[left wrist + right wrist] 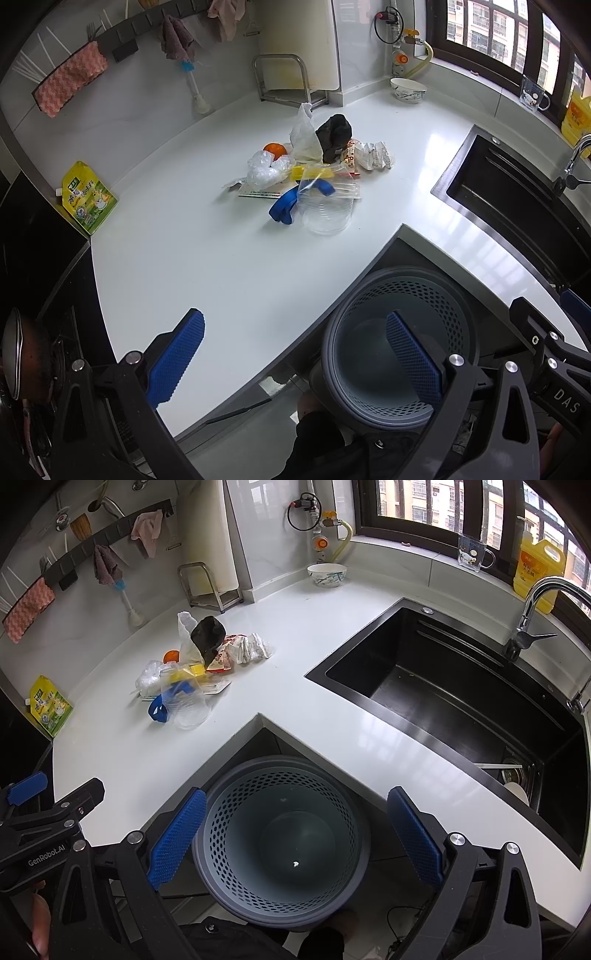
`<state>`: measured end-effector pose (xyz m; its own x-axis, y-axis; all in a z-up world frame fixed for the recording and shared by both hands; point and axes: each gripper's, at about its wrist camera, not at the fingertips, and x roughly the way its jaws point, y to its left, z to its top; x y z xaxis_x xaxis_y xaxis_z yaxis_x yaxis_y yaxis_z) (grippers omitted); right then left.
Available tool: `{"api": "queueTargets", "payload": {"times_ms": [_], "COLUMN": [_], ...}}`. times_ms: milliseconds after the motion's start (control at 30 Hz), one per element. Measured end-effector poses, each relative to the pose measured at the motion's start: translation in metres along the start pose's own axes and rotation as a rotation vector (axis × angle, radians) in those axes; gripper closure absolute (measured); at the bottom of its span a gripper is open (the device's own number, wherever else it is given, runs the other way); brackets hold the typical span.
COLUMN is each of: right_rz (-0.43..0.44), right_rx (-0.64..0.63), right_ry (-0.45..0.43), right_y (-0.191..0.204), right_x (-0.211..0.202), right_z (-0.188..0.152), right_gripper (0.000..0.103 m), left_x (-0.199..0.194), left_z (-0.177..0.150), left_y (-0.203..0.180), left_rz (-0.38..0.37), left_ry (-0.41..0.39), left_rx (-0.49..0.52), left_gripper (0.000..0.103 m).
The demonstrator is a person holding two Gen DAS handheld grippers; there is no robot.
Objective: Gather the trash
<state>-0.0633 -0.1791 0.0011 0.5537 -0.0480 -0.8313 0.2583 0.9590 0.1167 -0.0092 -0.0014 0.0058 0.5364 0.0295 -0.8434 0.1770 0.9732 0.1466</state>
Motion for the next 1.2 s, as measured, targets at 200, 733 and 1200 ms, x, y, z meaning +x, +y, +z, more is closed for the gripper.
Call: {"api": "queueTargets", "payload": {"times_ms": [200,733,1200], "right_rz": [0.002,0.008,0.04], "right_rx": [0.002,0.004,-0.006], "right_ry": [0.001,0.007,0.013], "right_y": [-0.002,-0.002,0.004], "right_x": [-0.001,0.003,0.015], "right_z": [0.0,0.0,0.001], "right_gripper": [0.009,0.009,0.009], "left_x": [0.0,0.001,0.013], "left_z": [0.0,-0.002,0.008], "left_y": [-0.001,0.0,0.02], "left_rz": [0.0,0.005,0.026], "left_ry": [0.001,0.006,-0.014], "left_rx": [0.0,-0.001,-0.026], "left_gripper": [0.006,0.006,0.006]}}
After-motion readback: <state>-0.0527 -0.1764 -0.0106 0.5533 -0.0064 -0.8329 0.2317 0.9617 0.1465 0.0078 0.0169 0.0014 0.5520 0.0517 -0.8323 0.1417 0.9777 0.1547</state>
